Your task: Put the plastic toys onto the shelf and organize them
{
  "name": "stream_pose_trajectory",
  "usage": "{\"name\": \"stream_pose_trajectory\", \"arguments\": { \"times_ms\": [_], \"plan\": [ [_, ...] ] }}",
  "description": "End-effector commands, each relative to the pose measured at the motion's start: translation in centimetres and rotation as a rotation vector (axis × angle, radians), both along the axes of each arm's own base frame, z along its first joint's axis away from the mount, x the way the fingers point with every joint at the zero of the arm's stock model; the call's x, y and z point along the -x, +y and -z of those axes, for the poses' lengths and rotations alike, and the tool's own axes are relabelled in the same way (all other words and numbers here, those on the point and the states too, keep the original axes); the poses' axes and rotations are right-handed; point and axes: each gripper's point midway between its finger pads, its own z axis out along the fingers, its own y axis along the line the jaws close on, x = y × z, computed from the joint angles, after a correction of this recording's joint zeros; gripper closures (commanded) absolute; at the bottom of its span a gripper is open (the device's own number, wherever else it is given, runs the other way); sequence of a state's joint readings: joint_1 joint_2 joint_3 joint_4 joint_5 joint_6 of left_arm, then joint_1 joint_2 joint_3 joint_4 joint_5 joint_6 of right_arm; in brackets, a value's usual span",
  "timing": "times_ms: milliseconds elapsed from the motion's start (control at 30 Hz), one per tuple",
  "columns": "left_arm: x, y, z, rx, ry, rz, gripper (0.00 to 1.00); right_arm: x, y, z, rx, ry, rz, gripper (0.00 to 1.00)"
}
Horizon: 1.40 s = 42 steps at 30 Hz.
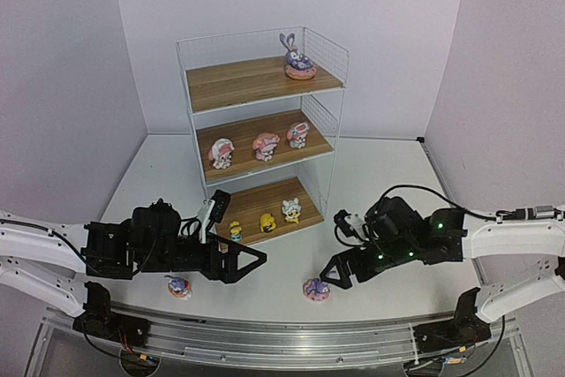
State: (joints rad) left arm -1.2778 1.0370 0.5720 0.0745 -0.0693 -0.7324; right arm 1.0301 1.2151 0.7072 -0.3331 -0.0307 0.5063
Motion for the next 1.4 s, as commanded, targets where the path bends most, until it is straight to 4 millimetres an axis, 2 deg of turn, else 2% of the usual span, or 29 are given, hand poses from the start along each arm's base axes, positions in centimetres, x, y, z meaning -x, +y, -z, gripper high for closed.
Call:
{"name": "stream_pose_trajectory", "arguments": {
  "times_ms": [0, 167, 300, 367, 533, 667, 767, 800, 967, 1133, 1167, 1367],
  "plan": [
    [0.3, -0.7, -0.5, 0.06, 0.002, 0.019, 0.0, -0.7, 2.5, -0.6, -0.076, -0.18, -0.041, 0.02],
    [0.5, -0.7, -0.2, 0.08, 0.017, 0.024, 0.0, -0.5, 3.8, 2.6, -0.047, -0.194, -0.076, 0.05],
    [0.6, -0.6, 0.1, 0.085, 0.032, 0.021, 0.0, -1.3, 3.7, 5.0, 0.043, -0.222, -0.041, 0.09],
    [0.7, -0.6, 0.3, 0.091, 0.04, 0.022, 0.0, -1.7, 4.2, 5.6, 0.053, -0.248, -0.034, 0.14],
    [0.7, -0.6, 0.7, 0.09, 0.052, 0.018, 0.0, -1.6, 5.4, 5.5, 0.014, -0.302, -0.037, 0.4],
    [0.7, -0.6, 0.7, 0.098, 0.053, 0.017, 0.0, -0.8, 5.5, 4.8, 0.005, -0.341, -0.042, 0.76],
    [0.6, -0.6, 0.8, 0.098, 0.054, 0.015, 0.01, -0.3, 5.3, 3.8, -0.018, -0.349, -0.013, 0.96],
    [0.6, -0.6, 0.8, 0.097, 0.054, 0.014, 0.0, -0.3, 5.2, 3.3, -0.022, -0.346, 0.004, 1.0],
    [0.5, -0.7, 0.6, 0.097, 0.053, 0.008, 0.0, -0.6, 5.2, -1.1, -0.048, -0.347, 0.093, 1.0],
    [0.5, -0.6, 0.1, 0.106, 0.043, 0.011, 0.0, -1.8, 3.2, -6.2, -0.027, -0.275, 0.324, 1.0],
    [0.5, -0.7, -0.4, 0.115, 0.029, 0.018, 0.0, -1.8, 3.3, -7.4, -0.05, -0.257, 0.346, 1.0],
    [3.0, -3.3, -4.5, 0.236, -0.081, 0.233, 0.0, 0.3, 6.7, -10.9, -0.191, -0.1, 0.279, 1.0]
  ]
}}
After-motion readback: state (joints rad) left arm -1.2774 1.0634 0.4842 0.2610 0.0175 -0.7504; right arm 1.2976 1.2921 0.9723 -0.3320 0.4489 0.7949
